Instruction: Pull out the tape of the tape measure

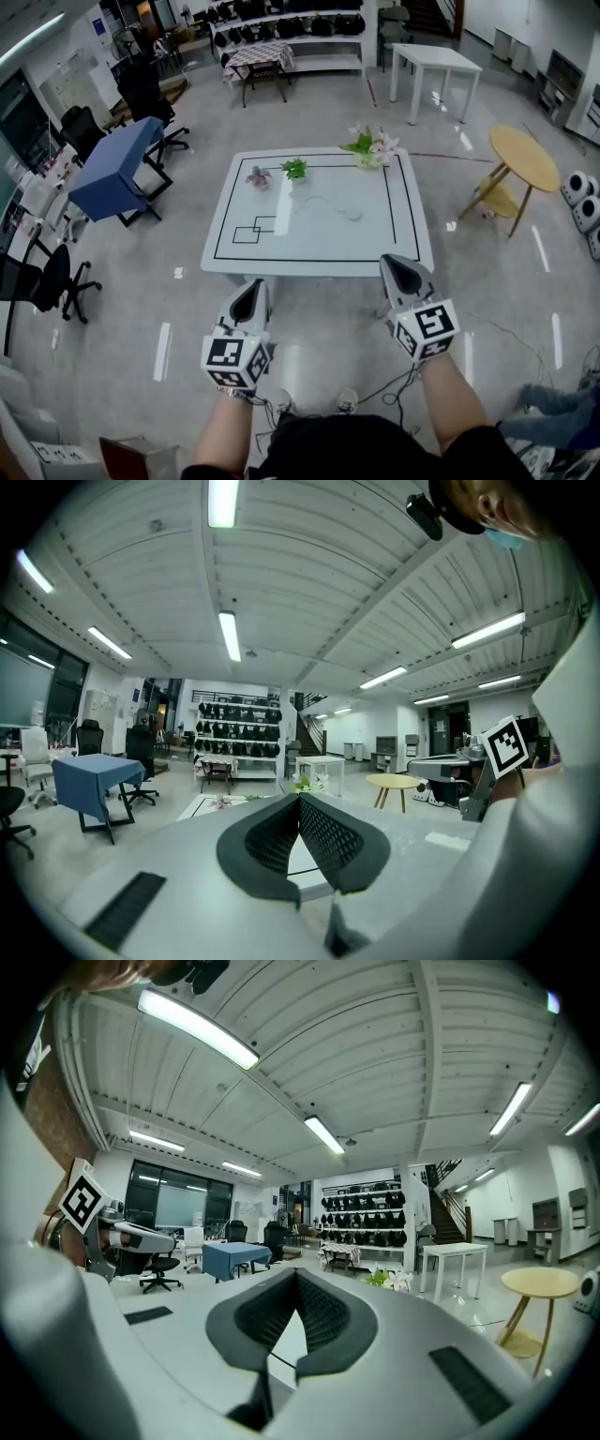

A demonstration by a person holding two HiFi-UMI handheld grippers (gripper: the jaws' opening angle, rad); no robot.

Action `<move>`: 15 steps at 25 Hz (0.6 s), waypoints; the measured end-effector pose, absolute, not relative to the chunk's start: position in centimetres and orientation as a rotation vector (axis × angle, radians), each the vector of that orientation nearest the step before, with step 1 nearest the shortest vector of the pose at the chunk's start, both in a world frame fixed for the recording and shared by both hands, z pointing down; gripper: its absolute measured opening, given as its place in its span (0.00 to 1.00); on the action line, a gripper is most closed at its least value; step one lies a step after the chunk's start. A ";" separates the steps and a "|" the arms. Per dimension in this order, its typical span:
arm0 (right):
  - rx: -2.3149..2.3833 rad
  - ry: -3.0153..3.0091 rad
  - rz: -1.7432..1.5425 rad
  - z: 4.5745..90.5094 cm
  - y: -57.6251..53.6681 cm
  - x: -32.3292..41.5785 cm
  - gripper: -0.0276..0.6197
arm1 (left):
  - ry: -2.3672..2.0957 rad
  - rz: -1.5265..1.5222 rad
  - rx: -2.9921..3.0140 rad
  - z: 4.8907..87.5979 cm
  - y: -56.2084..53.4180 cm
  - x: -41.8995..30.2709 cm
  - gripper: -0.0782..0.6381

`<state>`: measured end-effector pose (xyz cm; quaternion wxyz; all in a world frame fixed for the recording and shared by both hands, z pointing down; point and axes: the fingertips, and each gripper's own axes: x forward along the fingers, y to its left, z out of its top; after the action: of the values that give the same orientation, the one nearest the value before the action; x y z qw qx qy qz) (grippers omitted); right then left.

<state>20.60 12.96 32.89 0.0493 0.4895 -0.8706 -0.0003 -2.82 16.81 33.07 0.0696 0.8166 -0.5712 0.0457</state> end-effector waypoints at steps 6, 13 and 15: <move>1.514 -2.619 0.028 34.0 13.0 19.1 0.04 | -1.667 0.134 2.459 34.1 16.2 -3.9 0.12; 1.542 -2.589 0.043 34.9 13.0 17.8 0.04 | -1.626 0.130 2.479 34.4 15.3 -5.0 0.11; 1.547 -2.580 0.047 34.8 13.0 17.7 0.04 | -1.620 0.125 2.480 34.5 15.2 -5.1 0.12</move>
<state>17.66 12.99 34.78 0.0665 0.5132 -0.8555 0.0157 -5.06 15.20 34.47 0.0884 0.8332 -0.5442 0.0419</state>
